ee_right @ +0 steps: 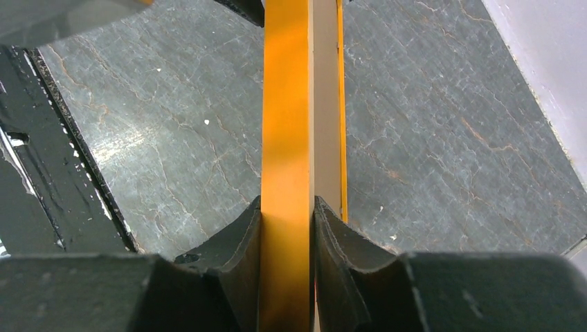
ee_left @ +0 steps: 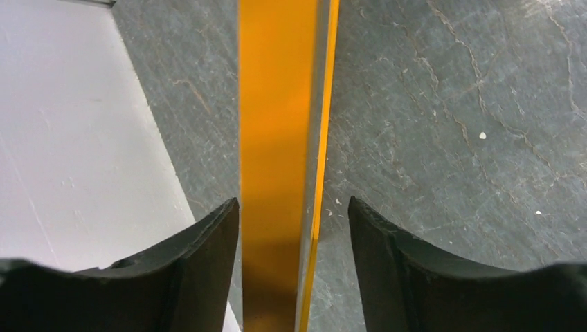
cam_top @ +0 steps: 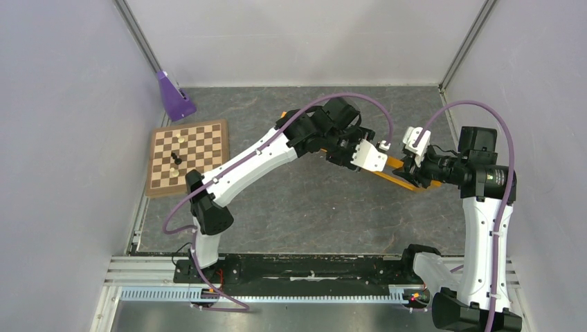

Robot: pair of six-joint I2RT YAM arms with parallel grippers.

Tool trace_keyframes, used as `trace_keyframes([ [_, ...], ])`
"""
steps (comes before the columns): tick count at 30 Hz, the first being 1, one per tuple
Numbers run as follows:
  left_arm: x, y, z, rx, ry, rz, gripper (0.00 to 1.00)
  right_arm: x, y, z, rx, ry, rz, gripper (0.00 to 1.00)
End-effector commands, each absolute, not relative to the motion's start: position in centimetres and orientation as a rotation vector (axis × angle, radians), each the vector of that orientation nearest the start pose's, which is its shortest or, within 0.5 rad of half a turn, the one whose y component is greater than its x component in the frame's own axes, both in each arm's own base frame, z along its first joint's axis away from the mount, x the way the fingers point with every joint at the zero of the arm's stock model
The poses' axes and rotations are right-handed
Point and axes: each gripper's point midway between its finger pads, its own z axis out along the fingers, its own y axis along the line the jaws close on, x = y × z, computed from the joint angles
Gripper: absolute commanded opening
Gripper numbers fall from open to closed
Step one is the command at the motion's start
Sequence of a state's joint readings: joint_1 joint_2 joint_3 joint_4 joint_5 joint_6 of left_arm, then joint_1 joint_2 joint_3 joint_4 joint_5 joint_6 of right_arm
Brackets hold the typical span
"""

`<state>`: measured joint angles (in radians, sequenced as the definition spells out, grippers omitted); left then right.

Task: Put the photo into the frame
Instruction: Turn over the photo frame at the center of the board.

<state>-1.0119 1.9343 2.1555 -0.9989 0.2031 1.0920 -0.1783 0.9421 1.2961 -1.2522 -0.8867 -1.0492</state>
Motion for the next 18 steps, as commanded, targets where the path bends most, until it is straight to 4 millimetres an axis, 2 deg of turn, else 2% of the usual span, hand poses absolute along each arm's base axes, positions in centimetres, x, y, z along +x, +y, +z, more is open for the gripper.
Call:
trace_keyframes([
  [1,26.1,-43.5,28.9,2.080,1.033,-0.259,0.60,21.1,9.1,32.8,-1.239,1.546,0.357,0.00],
  [7,26.2,-43.5,28.8,2.083,1.031,-0.251,0.42,21.5,8.6,32.5,-1.227,1.563,0.322,0.00],
  [9,26.2,-43.5,28.9,2.082,1.032,-0.244,0.34,21.7,8.4,32.5,-1.211,1.570,0.302,0.00],
  [11,26.3,-43.4,29.0,2.081,1.033,-0.232,0.21,22.0,8.2,32.4,-1.200,1.577,0.286,0.00],
  [13,26.3,-43.4,29.0,2.080,1.033,-0.222,0.04,22.1,8.1,32.4,-1.191,1.583,0.283,0.00],
  [16,26.1,-43.4,29.3,2.074,1.038,-0.210,0.02,22.3,8.0,32.4,-1.171,1.597,0.284,0.00],
  [18,26.1,-43.4,29.7,2.061,1.049,-0.192,0.02,22.6,7.8,32.4,-1.152,1.609,0.277,0.05],
])
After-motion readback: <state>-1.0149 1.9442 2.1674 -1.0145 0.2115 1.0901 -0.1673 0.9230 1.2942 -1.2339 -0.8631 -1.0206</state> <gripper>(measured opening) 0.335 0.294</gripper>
